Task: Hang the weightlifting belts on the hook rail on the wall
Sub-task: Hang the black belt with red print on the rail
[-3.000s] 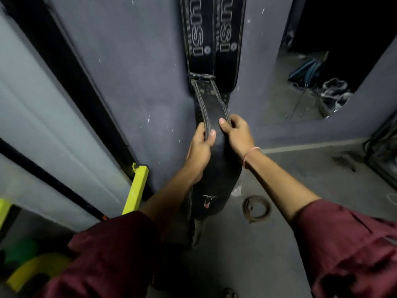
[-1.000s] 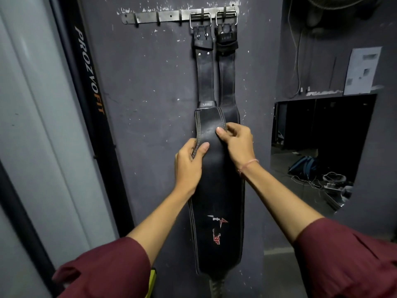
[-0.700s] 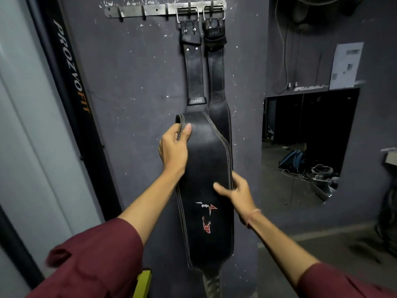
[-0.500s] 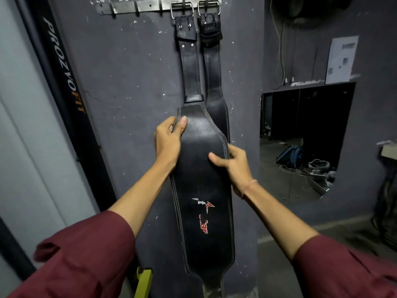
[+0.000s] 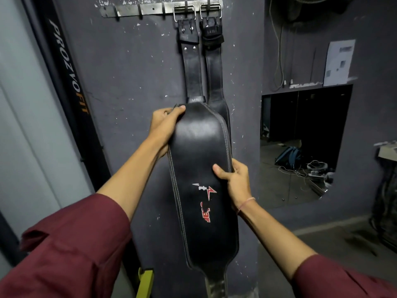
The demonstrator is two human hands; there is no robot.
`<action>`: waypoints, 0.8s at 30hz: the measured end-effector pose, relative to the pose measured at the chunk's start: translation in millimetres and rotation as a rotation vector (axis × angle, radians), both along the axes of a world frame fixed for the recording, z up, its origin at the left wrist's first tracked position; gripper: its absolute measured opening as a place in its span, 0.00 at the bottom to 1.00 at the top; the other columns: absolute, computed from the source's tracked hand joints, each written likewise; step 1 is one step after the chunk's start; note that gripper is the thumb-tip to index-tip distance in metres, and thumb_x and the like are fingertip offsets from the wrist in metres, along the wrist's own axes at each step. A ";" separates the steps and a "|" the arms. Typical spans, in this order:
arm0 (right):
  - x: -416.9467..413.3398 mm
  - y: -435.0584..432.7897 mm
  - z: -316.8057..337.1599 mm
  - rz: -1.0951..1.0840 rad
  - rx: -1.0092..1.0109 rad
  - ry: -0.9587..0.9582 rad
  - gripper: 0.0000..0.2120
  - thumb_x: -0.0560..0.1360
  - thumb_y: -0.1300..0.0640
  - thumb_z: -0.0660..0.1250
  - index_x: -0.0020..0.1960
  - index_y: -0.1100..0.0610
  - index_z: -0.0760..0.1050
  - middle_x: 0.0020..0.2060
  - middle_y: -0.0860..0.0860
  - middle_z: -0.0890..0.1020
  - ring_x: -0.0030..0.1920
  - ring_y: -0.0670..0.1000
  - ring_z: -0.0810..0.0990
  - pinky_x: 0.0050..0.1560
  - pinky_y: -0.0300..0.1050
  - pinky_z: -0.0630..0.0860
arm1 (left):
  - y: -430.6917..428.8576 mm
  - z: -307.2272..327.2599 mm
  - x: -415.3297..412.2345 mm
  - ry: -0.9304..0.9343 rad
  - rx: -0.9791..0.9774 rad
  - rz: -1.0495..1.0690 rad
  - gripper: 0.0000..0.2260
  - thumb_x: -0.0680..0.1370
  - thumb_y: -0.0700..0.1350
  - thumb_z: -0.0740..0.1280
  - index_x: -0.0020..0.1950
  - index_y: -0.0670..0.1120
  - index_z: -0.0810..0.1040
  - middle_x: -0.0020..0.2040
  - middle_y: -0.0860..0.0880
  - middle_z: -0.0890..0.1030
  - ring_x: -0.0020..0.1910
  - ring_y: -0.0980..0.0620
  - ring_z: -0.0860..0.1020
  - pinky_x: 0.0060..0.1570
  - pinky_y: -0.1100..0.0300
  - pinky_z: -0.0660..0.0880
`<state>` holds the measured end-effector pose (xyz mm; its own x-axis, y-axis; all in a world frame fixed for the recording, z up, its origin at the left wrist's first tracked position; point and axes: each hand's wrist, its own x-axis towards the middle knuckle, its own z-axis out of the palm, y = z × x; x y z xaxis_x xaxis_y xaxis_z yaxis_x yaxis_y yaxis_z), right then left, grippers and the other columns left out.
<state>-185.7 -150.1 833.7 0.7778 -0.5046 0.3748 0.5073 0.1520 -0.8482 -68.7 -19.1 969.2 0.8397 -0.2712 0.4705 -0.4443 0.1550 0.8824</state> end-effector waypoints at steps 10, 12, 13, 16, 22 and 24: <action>12.1 4.5 57.9 -0.039 0.078 -0.159 0.08 0.72 0.73 0.69 0.50 0.71 0.79 0.41 0.58 0.85 0.40 0.54 0.84 0.41 0.45 0.81 | 9.4 -101.3 -40.0 -0.167 0.013 0.140 0.21 0.75 0.58 0.71 0.56 0.43 0.77 0.53 0.52 0.83 0.53 0.54 0.82 0.60 0.47 0.78; 14.0 1.6 65.7 -0.052 0.101 -0.157 0.11 0.71 0.73 0.70 0.53 0.74 0.77 0.44 0.61 0.84 0.41 0.55 0.84 0.42 0.46 0.82 | 8.6 -116.1 -48.9 -0.182 0.004 0.132 0.18 0.74 0.53 0.75 0.58 0.44 0.78 0.53 0.53 0.84 0.53 0.56 0.83 0.58 0.54 0.79; 14.4 -0.2 69.1 -0.058 0.100 -0.153 0.12 0.72 0.73 0.70 0.54 0.74 0.77 0.44 0.61 0.84 0.41 0.54 0.84 0.42 0.45 0.82 | 7.5 -120.2 -52.1 -0.175 -0.017 0.117 0.17 0.73 0.49 0.76 0.58 0.44 0.79 0.53 0.53 0.85 0.53 0.56 0.83 0.57 0.57 0.79; 13.4 -6.6 72.3 -0.066 -0.006 -0.118 0.11 0.72 0.70 0.71 0.54 0.70 0.78 0.46 0.60 0.85 0.43 0.54 0.85 0.43 0.46 0.81 | 5.5 -117.4 -57.4 -0.066 -0.155 0.020 0.14 0.72 0.40 0.77 0.56 0.44 0.81 0.51 0.48 0.87 0.52 0.50 0.85 0.54 0.53 0.81; -8.0 -23.8 20.8 0.023 -0.239 0.028 0.30 0.65 0.72 0.77 0.64 0.61 0.73 0.55 0.55 0.85 0.55 0.53 0.85 0.54 0.47 0.82 | -2.5 -106.2 -60.6 -0.100 -0.249 0.027 0.12 0.70 0.38 0.79 0.50 0.39 0.82 0.48 0.43 0.86 0.49 0.43 0.85 0.51 0.48 0.82; -16.7 -25.4 -8.7 0.082 -0.209 0.074 0.33 0.63 0.74 0.78 0.65 0.62 0.73 0.56 0.56 0.85 0.56 0.54 0.84 0.55 0.48 0.81 | -6.4 -98.8 -57.8 -0.131 -0.258 0.031 0.12 0.70 0.38 0.79 0.50 0.38 0.81 0.48 0.42 0.86 0.49 0.43 0.85 0.52 0.49 0.82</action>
